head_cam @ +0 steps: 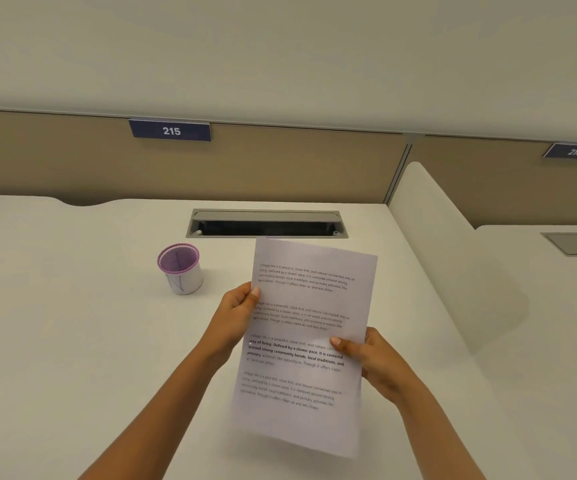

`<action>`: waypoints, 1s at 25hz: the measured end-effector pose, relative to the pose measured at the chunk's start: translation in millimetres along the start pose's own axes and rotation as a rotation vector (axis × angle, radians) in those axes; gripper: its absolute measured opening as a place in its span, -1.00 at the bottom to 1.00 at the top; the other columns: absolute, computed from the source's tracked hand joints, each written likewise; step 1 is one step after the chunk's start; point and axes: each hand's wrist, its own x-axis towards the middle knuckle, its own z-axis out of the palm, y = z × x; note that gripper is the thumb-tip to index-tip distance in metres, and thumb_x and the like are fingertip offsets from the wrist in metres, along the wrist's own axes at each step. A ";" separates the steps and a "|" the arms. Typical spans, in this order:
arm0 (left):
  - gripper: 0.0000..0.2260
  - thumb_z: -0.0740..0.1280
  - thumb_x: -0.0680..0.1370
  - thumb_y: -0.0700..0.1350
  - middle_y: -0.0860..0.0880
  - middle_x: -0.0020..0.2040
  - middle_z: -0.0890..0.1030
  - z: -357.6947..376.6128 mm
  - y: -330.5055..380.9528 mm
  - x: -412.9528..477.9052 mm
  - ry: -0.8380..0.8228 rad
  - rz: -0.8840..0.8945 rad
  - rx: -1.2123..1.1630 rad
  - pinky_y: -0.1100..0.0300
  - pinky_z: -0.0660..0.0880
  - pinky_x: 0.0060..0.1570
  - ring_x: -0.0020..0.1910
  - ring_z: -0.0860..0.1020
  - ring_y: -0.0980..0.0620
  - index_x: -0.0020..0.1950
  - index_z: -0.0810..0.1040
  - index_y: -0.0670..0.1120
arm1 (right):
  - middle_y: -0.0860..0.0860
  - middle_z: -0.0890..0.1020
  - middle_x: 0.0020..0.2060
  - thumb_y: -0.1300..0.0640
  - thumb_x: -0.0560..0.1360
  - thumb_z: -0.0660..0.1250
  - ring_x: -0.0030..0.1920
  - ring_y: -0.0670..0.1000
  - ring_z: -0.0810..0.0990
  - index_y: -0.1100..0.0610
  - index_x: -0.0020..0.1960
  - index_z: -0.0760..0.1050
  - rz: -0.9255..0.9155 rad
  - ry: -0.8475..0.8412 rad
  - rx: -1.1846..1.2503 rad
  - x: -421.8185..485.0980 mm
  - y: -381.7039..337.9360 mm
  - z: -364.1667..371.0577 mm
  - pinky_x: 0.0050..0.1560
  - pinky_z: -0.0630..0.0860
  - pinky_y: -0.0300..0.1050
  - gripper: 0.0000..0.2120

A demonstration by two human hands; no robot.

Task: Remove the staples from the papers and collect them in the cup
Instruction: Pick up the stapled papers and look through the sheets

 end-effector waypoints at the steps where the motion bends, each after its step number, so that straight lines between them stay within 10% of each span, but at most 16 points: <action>1: -0.74 0.11 0.66 -0.06 -0.01 0.03 0.71 -2.0 -3.8 -0.3 0.012 -0.028 -0.015 0.06 0.60 0.00 0.01 0.68 -0.02 0.16 0.58 -0.03 | 0.04 0.70 0.09 0.14 0.49 0.40 0.09 0.09 0.67 0.08 0.22 0.56 0.021 -0.013 0.003 1.6 4.4 2.9 0.14 0.58 0.10 -0.70; 18: -0.74 0.07 0.67 -0.09 -0.14 -0.04 0.68 -31.7 -50.2 4.5 0.254 -0.242 0.160 -0.16 0.58 0.02 -0.08 0.66 -0.15 0.05 0.54 -0.13 | 0.07 0.69 0.11 0.14 0.44 0.47 0.12 0.10 0.66 0.12 0.24 0.55 0.277 -0.198 0.022 35.1 47.3 42.9 0.15 0.58 0.11 -0.62; 25: -0.75 0.08 0.67 -0.09 -0.09 -0.07 0.69 -64.8 -48.2 22.2 0.317 -0.264 0.202 -0.11 0.60 -0.03 -0.13 0.67 -0.10 0.08 0.55 -0.07 | 0.11 0.71 -0.03 -0.09 0.35 0.52 -0.07 0.06 0.72 0.16 0.15 0.56 0.281 -0.095 -0.348 112.4 -5.7 5.7 0.03 0.64 0.06 -0.52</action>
